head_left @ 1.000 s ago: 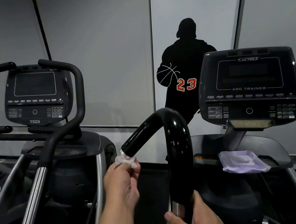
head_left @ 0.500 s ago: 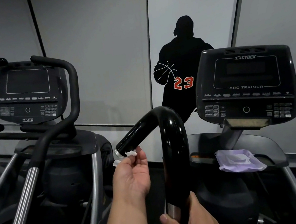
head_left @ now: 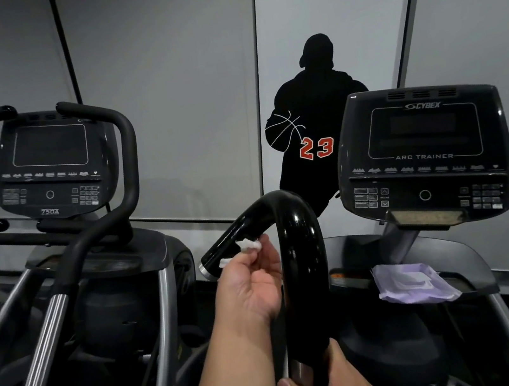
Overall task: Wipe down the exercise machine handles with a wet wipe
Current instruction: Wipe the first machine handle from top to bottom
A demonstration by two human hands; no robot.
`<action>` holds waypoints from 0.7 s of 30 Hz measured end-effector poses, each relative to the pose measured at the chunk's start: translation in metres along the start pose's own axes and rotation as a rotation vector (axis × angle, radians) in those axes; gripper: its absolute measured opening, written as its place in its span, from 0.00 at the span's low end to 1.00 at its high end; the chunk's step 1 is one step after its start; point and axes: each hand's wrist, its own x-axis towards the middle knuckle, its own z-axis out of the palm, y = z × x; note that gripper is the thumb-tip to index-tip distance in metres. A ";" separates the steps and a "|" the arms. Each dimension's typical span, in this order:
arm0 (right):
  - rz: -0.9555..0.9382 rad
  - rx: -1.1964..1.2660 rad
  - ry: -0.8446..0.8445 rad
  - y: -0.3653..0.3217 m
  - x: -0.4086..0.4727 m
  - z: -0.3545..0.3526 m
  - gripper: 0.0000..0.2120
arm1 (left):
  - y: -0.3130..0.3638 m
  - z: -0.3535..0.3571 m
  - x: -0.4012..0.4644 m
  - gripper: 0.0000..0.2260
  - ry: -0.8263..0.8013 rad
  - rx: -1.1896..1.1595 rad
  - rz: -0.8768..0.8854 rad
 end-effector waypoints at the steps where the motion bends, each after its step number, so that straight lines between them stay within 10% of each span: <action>1: 0.004 -0.003 -0.004 -0.001 0.000 0.000 0.27 | 0.000 -0.001 0.000 0.12 0.003 0.013 0.009; 17: 0.041 -0.057 0.037 -0.002 -0.011 0.003 0.25 | -0.003 0.011 -0.016 0.09 0.034 0.112 -0.013; 21: 0.037 -0.082 0.043 0.001 -0.013 0.003 0.25 | -0.010 0.033 -0.021 0.22 -0.029 0.229 -0.002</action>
